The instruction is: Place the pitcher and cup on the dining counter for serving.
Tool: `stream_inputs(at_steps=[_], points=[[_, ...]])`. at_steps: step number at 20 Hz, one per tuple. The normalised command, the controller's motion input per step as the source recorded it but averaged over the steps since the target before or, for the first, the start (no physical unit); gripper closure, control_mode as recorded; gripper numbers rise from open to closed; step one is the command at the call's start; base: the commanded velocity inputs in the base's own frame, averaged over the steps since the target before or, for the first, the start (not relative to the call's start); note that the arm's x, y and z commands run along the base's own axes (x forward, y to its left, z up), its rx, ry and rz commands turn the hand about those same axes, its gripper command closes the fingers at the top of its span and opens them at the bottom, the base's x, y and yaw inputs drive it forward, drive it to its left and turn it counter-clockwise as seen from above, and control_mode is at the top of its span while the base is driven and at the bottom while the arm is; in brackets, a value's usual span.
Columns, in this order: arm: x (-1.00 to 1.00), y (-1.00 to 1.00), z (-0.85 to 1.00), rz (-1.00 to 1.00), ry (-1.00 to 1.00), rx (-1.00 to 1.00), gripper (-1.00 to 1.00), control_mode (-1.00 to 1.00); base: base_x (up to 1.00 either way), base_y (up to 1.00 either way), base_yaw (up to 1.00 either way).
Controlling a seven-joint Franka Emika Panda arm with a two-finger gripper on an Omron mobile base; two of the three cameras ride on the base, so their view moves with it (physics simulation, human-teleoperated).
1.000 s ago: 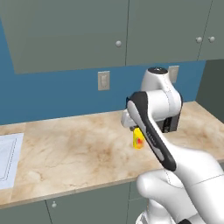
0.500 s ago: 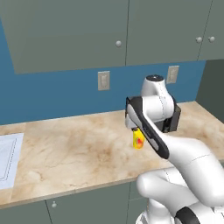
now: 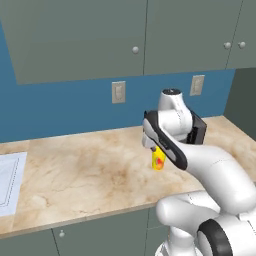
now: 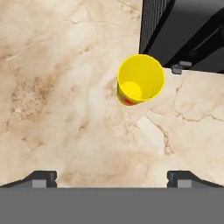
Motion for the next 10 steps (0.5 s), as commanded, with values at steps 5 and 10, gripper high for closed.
stream_inputs(at_steps=[5, 10], points=[[0.34, 0.0, -0.24, 0.0, 0.01, 0.0, -1.0, -1.0, 0.0, 0.0, 0.0], [0.36, 0.0, -0.31, 0.0, 0.0, 0.0, -1.0, -1.0, 0.0, 0.0, 0.0]])
